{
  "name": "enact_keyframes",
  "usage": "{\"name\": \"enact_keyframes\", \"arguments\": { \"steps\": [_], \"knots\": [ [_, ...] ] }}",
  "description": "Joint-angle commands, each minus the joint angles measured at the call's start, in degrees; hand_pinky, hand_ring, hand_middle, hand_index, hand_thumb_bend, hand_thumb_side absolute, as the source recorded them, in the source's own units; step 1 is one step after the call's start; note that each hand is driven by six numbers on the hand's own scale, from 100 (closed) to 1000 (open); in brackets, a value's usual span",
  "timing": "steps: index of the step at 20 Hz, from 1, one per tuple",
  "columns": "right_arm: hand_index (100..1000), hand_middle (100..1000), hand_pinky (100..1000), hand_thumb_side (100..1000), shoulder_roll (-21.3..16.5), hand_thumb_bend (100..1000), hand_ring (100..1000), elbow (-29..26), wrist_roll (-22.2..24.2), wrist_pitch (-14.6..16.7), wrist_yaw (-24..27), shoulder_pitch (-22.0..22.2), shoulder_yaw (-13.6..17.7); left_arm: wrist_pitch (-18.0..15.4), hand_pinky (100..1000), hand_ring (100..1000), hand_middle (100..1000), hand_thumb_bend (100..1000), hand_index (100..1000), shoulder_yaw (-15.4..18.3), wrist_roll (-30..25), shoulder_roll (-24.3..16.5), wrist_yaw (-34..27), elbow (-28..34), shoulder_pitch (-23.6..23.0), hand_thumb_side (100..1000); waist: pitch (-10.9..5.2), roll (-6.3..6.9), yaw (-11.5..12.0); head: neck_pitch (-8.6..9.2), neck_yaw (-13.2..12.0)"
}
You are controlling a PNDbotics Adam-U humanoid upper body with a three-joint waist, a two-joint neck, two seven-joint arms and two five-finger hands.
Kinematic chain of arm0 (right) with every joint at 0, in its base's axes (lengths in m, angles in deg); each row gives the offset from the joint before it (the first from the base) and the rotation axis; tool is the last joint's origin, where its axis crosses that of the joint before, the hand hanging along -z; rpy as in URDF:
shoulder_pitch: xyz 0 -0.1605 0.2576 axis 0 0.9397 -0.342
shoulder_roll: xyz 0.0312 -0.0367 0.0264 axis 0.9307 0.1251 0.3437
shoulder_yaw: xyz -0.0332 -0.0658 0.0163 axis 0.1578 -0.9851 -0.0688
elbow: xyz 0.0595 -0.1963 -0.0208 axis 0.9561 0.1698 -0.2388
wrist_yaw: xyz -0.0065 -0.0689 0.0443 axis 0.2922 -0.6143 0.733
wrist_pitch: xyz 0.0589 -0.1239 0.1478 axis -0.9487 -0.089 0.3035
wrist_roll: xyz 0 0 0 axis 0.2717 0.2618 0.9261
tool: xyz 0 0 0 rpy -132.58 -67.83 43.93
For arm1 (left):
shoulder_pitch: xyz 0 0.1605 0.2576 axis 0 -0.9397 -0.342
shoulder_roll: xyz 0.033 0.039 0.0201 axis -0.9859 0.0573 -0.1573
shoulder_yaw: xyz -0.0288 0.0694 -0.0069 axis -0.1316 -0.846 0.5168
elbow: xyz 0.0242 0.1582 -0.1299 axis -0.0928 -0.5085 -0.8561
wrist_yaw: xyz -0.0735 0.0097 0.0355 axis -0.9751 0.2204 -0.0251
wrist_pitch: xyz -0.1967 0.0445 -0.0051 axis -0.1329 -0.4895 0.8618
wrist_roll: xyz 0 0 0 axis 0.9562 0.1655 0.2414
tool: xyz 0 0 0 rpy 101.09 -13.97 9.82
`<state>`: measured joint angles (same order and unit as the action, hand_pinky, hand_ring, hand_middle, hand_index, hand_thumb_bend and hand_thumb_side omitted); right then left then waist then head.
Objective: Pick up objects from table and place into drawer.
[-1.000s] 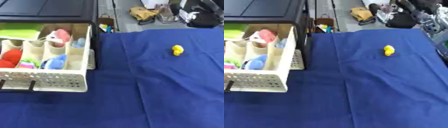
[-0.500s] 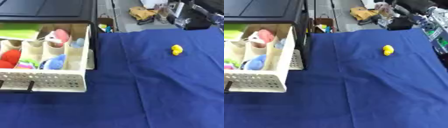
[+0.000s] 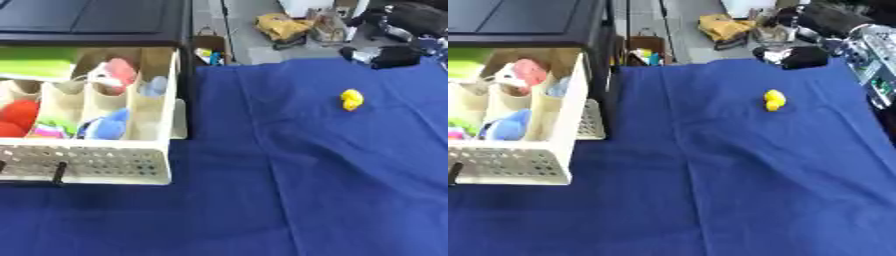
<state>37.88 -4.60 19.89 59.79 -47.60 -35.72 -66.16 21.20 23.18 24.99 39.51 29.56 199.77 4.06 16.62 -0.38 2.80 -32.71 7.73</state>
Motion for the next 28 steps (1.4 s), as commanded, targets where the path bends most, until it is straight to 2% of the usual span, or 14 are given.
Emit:
{"name": "enact_keyframes", "arguments": {
  "steps": [1,2,4,11,16,23,28],
  "knots": [
    [918,796,835,1000,-0.81,380,904,-0.56,2.39,0.52,-2.69,-1.59,2.00,0.08,506,658,712,100,808,0.29,0.17,-1.38,0.06,0.75,0.30,1000,-1.41,0.11,-0.09,-0.28,-0.15],
    [913,773,790,1000,-0.67,302,891,-0.73,3.15,0.67,-3.45,-1.65,2.41,0.09,506,659,713,100,808,0.30,0.19,-1.37,0.08,0.75,0.29,1000,-1.40,0.12,-0.15,-0.27,-0.18],
    [921,772,783,1000,-0.90,295,896,0.70,4.76,-0.18,-5.06,-0.75,3.15,0.28,506,659,713,100,809,0.38,0.37,-1.36,0.14,0.75,0.32,1000,-1.38,0.08,-0.50,-0.23,-0.16],
    [891,739,758,1000,2.06,339,885,9.33,10.52,-5.72,-10.24,-2.56,3.45,0.51,506,660,713,100,810,0.40,0.74,-1.27,0.36,0.75,0.39,1000,-1.36,0.10,-0.62,-0.22,-0.07],
    [894,727,758,1000,3.25,321,889,10.92,12.89,-9.79,-11.07,-2.70,2.85,0.63,506,661,713,100,810,0.41,0.91,-1.24,0.48,0.75,0.55,1000,-1.26,0.03,-0.69,-0.21,-0.06],
    [912,725,757,1000,5.11,335,897,11.92,14.91,-11.83,-11.27,-2.40,1.93,0.73,506,662,714,100,811,0.42,1.06,-1.18,0.50,0.75,0.75,1000,-1.15,0.03,-0.62,0.02,0.10],
    [908,715,749,1000,6.55,347,889,13.44,14.08,-13.05,-11.99,-2.24,2.48,0.83,507,663,714,100,812,0.39,1.05,-1.04,0.56,0.75,0.88,1000,-0.94,0.04,-0.47,0.20,0.26]
  ]
}}
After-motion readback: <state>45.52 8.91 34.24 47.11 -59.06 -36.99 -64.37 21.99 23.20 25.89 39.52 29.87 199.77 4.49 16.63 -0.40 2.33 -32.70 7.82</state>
